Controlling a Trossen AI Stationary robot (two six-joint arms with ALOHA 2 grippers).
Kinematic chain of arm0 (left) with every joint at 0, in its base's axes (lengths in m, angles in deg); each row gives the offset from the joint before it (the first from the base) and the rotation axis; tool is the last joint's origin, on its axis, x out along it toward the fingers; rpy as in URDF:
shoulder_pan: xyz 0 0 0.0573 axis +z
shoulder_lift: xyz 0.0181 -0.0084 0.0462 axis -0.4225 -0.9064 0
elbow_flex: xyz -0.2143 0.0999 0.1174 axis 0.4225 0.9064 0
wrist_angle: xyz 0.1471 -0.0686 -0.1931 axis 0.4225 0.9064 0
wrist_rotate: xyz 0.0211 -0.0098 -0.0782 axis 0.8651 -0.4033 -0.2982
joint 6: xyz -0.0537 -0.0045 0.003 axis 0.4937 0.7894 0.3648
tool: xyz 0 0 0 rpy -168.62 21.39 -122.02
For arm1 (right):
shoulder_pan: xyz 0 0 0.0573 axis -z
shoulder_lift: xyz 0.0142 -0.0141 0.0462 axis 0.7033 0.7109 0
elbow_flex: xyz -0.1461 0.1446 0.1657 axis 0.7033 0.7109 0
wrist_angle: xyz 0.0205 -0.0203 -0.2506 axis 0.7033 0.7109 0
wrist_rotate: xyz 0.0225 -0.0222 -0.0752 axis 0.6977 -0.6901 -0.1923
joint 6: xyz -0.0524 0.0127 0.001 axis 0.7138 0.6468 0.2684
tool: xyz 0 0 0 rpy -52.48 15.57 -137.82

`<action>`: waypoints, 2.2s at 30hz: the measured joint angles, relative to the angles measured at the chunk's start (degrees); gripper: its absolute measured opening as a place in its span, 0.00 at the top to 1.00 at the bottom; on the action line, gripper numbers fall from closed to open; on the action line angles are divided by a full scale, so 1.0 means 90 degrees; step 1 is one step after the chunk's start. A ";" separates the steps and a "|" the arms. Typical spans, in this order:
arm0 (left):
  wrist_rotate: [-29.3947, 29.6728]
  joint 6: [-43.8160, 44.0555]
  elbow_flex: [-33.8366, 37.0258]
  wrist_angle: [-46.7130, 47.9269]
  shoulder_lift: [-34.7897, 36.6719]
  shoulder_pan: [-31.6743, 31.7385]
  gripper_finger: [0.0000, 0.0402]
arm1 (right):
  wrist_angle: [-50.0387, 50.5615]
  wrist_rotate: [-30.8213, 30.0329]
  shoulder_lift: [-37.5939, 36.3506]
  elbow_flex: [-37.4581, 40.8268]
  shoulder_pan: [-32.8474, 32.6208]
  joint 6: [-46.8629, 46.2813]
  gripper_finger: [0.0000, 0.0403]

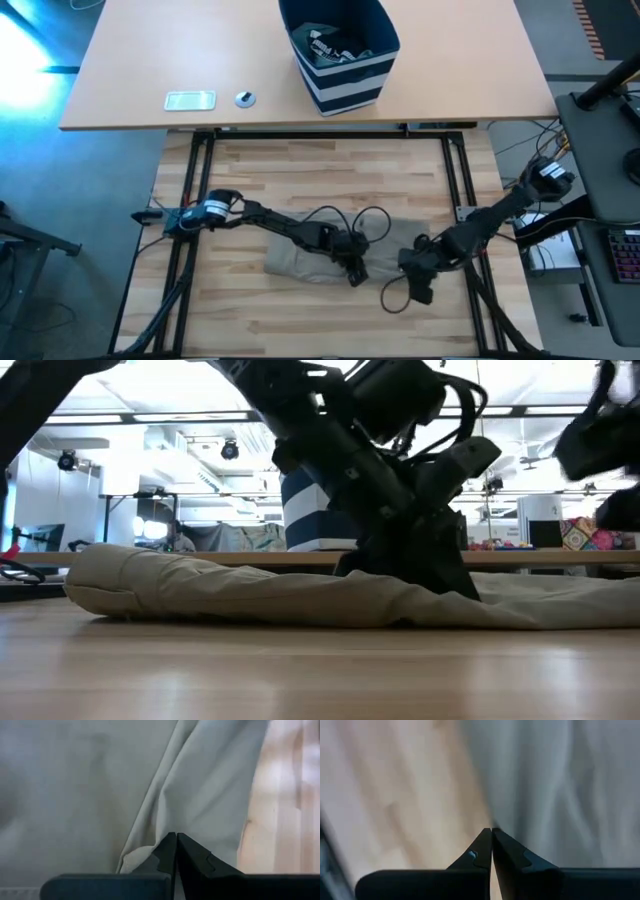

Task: Fold Laundry from Bin
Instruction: Fold the brown shorts

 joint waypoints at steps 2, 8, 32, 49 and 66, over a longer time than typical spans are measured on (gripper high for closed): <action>-0.0094 0.0000 0.0082 -0.0098 0.0005 0.0005 1.00 | 0.0023 -0.0122 0.0106 0.0006 0.0192 0.0030 0.98; -0.0101 0.0000 0.0238 -0.0209 0.0009 -0.0088 1.00 | 0.0551 -0.0300 0.0123 0.0059 0.0795 0.0087 0.98; -0.0117 -0.0041 0.0295 -0.0192 0.0026 -0.0194 1.00 | 0.1130 0.0420 -0.0892 0.1161 0.1182 -0.2142 0.98; -0.0029 0.0068 0.0317 -0.0039 0.0192 -0.0163 1.00 | 0.0226 -0.0242 -0.0795 0.0354 0.1119 -0.1934 0.98; 0.0028 0.0091 0.0314 0.0161 0.0289 -0.0187 1.00 | -0.0087 -0.1204 -0.0576 -0.0145 0.0219 -0.0645 0.98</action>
